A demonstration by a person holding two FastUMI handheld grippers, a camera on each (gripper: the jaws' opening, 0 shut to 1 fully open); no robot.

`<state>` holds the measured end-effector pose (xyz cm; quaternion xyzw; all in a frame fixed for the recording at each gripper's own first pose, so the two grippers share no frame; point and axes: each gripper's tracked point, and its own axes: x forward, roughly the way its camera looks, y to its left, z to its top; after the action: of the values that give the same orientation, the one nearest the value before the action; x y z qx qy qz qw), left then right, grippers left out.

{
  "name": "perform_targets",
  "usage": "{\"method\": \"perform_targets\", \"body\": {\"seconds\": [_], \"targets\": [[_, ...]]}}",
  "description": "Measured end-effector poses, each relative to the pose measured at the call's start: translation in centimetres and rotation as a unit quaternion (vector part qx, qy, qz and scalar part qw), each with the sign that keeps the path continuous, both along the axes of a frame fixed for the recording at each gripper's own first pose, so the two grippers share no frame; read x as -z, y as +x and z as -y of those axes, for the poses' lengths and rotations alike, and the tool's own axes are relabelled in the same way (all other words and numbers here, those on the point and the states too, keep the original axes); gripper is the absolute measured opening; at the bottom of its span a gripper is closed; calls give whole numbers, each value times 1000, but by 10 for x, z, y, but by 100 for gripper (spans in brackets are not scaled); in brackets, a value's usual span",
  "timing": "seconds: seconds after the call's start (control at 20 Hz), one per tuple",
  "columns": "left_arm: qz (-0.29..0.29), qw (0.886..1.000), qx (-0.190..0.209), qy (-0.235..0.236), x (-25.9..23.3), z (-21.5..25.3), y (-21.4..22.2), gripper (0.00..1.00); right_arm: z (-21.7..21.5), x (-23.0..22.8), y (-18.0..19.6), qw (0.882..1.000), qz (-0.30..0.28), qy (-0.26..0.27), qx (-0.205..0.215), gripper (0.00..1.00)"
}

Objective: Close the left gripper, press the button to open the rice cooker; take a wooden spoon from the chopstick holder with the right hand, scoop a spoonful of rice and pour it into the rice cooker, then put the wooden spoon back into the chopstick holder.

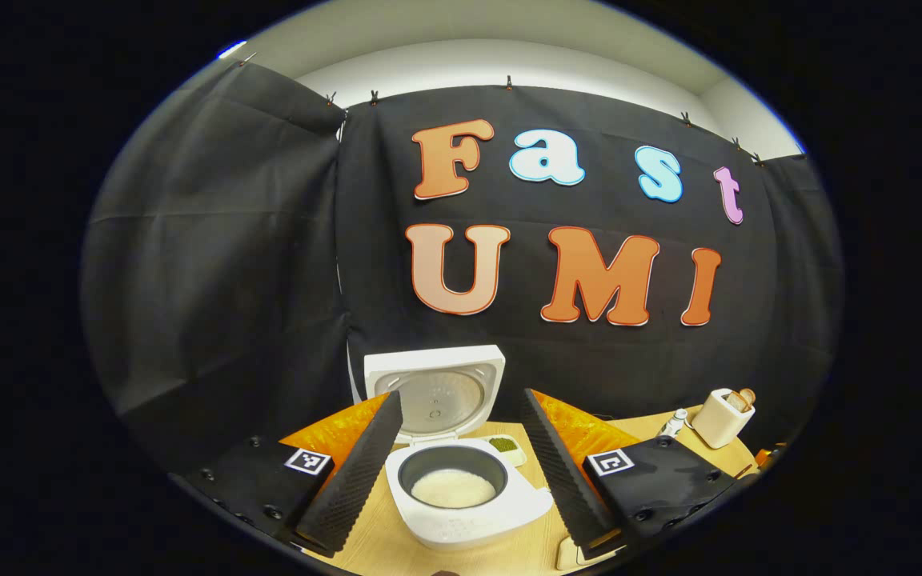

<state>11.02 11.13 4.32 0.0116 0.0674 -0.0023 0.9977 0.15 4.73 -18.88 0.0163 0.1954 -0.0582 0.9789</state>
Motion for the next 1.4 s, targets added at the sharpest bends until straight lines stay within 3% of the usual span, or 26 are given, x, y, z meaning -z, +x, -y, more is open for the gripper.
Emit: {"method": "perform_targets", "body": {"seconds": [0.1,0.35,0.6,0.75,0.85,1.05,1.15,1.4], "targets": [[9,1000,-2,-13,-12,6,24,100,-5,-20,11,1000,20,-10,-10,95],[15,1000,-27,4,-27,4,100,100,-23,-41,40,998,42,-9,-37,95],[-21,998,-53,16,-5,-14,167,100,-21,-42,62,997,43,-32,-53,95],[-34,997,-66,-12,10,-26,197,100,-14,-37,72,997,36,-36,-53,95],[-54,995,-83,3,24,-40,212,100,-9,-33,77,997,31,-41,-50,95],[-79,992,-94,-43,50,-46,232,99,-4,-30,87,998,29,-41,-47,95],[-93,990,-102,-11,57,-53,239,99,-4,-29,91,998,27,-41,-47,95],[-130,986,-108,13,77,-56,241,100,-9,-28,93,997,26,-38,-55,95]]}}
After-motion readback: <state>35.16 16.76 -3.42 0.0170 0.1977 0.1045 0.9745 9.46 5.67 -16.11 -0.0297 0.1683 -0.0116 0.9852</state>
